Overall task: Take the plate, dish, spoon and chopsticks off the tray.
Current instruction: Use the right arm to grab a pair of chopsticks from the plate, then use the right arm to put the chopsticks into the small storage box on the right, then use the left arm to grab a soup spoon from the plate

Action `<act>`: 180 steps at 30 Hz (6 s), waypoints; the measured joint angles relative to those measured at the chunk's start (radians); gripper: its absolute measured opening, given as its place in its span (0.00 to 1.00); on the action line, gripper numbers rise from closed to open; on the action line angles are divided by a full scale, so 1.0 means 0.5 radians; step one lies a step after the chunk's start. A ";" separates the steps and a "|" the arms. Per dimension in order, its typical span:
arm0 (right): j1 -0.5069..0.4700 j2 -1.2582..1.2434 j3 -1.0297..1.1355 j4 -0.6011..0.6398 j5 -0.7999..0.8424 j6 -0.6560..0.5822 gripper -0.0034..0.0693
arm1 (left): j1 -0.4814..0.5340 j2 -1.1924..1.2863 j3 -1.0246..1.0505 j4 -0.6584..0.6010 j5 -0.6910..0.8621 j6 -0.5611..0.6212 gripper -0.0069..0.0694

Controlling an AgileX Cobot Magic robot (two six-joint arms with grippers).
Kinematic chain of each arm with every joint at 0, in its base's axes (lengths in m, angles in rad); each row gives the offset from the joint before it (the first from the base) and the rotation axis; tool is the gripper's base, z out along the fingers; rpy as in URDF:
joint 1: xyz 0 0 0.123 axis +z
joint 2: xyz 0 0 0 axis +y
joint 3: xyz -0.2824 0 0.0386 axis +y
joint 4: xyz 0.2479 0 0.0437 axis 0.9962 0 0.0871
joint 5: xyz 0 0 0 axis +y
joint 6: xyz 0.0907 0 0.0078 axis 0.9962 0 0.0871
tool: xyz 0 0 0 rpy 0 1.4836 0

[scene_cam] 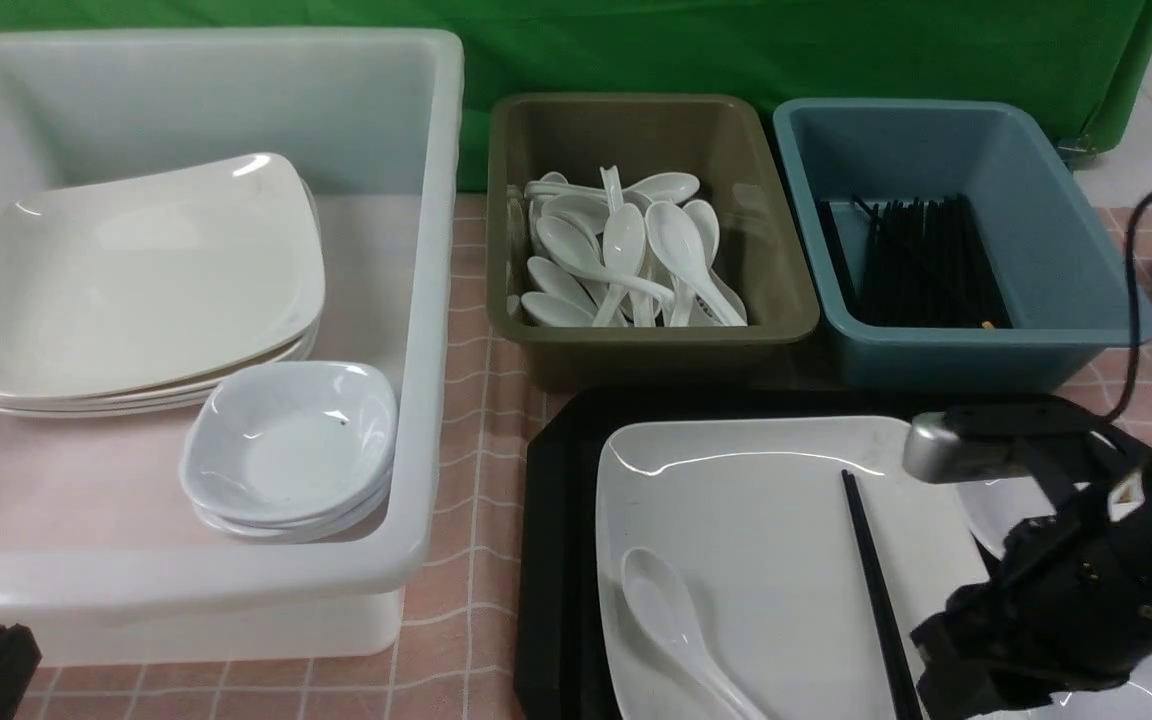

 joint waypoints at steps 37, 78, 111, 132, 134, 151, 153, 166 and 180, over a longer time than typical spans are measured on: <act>0.102 0.345 -0.339 -0.177 0.157 0.232 0.27 | 0.000 0.000 0.000 0.000 0.000 0.000 0.12; -0.539 0.769 -1.020 -0.376 -1.088 0.290 0.49 | 0.000 0.000 0.000 0.000 0.000 0.000 0.12; -0.233 -2.018 0.451 -0.272 0.242 0.132 0.09 | 0.000 0.000 0.000 0.523 -0.033 0.012 0.12; -0.233 -2.222 0.517 -0.272 0.179 0.136 0.10 | 0.000 0.000 0.000 -1.228 -0.512 -0.886 0.12; -0.233 -2.222 0.517 -0.272 0.179 0.136 0.11 | 0.000 0.000 0.000 -1.247 -0.540 -0.905 0.12; -0.233 -2.222 0.517 -0.272 0.172 0.135 0.12 | 0.000 0.218 -0.688 -0.775 -0.075 -1.161 0.12; -0.233 -2.222 0.517 -0.272 0.172 0.135 0.12 | 0.000 0.559 -1.084 -0.630 0.449 -1.078 0.12; -0.233 -2.222 0.517 -0.272 0.172 0.135 0.15 | -0.070 2.276 -2.036 -1.423 1.785 0.220 0.12; -0.233 -2.222 0.517 -0.272 0.168 0.135 0.18 | -1.240 3.099 -2.326 -0.519 1.532 -0.696 0.18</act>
